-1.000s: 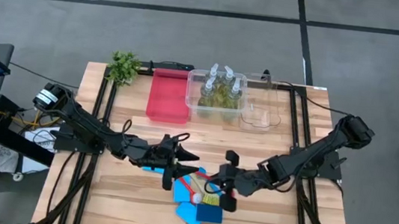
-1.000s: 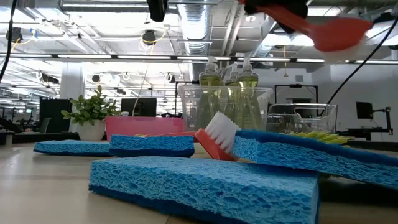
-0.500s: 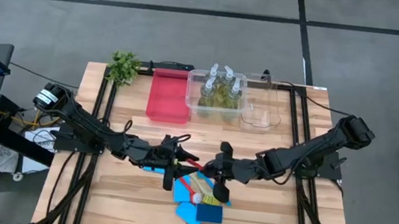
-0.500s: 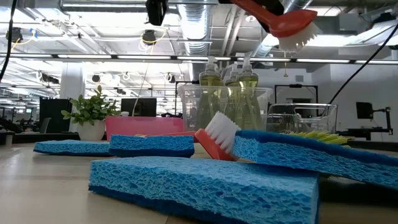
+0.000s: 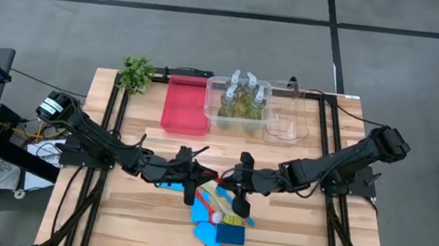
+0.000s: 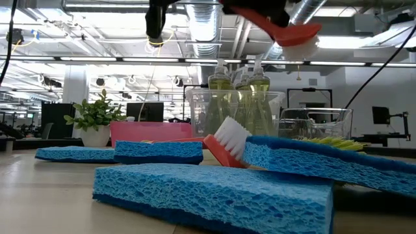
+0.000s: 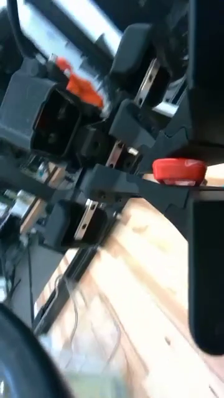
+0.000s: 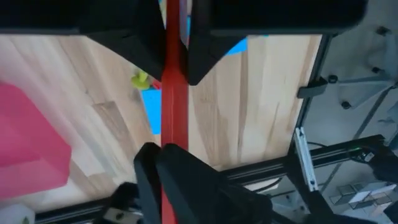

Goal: Pick & Place Kitchen Sink Supplies
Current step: Put the red toilet brush into the red bin

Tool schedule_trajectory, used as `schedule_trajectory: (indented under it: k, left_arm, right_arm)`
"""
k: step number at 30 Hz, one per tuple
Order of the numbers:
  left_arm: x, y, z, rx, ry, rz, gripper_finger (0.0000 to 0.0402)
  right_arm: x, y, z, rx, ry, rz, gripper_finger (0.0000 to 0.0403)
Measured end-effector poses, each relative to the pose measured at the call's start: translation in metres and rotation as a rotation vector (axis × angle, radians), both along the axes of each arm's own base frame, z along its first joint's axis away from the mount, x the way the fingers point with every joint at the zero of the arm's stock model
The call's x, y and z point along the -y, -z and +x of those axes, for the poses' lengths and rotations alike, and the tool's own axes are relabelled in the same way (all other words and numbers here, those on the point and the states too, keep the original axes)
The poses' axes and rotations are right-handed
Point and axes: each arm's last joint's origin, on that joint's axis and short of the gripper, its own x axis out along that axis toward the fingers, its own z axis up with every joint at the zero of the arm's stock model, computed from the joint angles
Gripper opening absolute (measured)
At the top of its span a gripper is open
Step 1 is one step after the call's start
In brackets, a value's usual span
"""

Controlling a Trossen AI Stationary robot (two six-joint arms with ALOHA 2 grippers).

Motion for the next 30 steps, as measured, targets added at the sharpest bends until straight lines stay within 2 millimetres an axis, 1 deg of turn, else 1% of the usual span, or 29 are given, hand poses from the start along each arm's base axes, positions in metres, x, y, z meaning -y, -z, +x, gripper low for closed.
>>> schedule_trajectory:
  k: [3, 7, 9, 12, 17, 20, 23, 26, 30]
  left_arm:
    - [-0.003, 0.0, 0.001, 0.006, -0.053, -0.005, 0.0021]
    - [-0.008, 0.002, 0.002, -0.009, -0.076, 0.004, 0.0021]
    - [-0.011, 0.003, 0.003, -0.017, -0.089, 0.009, 0.0021]
    - [-0.015, 0.004, 0.004, -0.026, -0.106, 0.016, 0.0021]
    - [-0.02, 0.007, 0.005, -0.06, -0.131, 0.029, 0.0021]
    - [-0.021, 0.009, 0.005, -0.077, -0.136, 0.035, 0.0021]
    - [-0.021, 0.011, 0.004, -0.093, -0.147, 0.045, 0.0021]
    - [-0.023, 0.009, 0.003, -0.096, -0.167, 0.051, 0.0022]
    - [-0.031, 0.001, -0.005, -0.125, -0.211, 0.073, 0.0023]
  right_arm:
    - [0.003, 0.0, 0.001, -0.001, 0.023, -0.005, 0.0068]
    - [0.006, 0.002, 0.001, -0.021, 0.03, -0.019, 0.0099]
    - [0.008, 0.004, 0.001, -0.046, 0.034, -0.028, 0.0121]
    - [0.011, 0.009, -0.001, -0.098, 0.041, -0.047, 0.0165]
    - [0.019, 0.012, 0.0, -0.137, 0.077, -0.058, 0.0252]
    - [0.025, 0.011, 0.0, -0.13, 0.109, -0.06, 0.0286]
    - [0.033, 0.009, -0.002, -0.142, 0.139, -0.064, 0.0301]
    - [0.042, 0.007, -0.009, -0.174, 0.196, -0.061, 0.0303]
    - [0.052, 0.0, -0.022, -0.207, 0.201, -0.079, 0.0302]
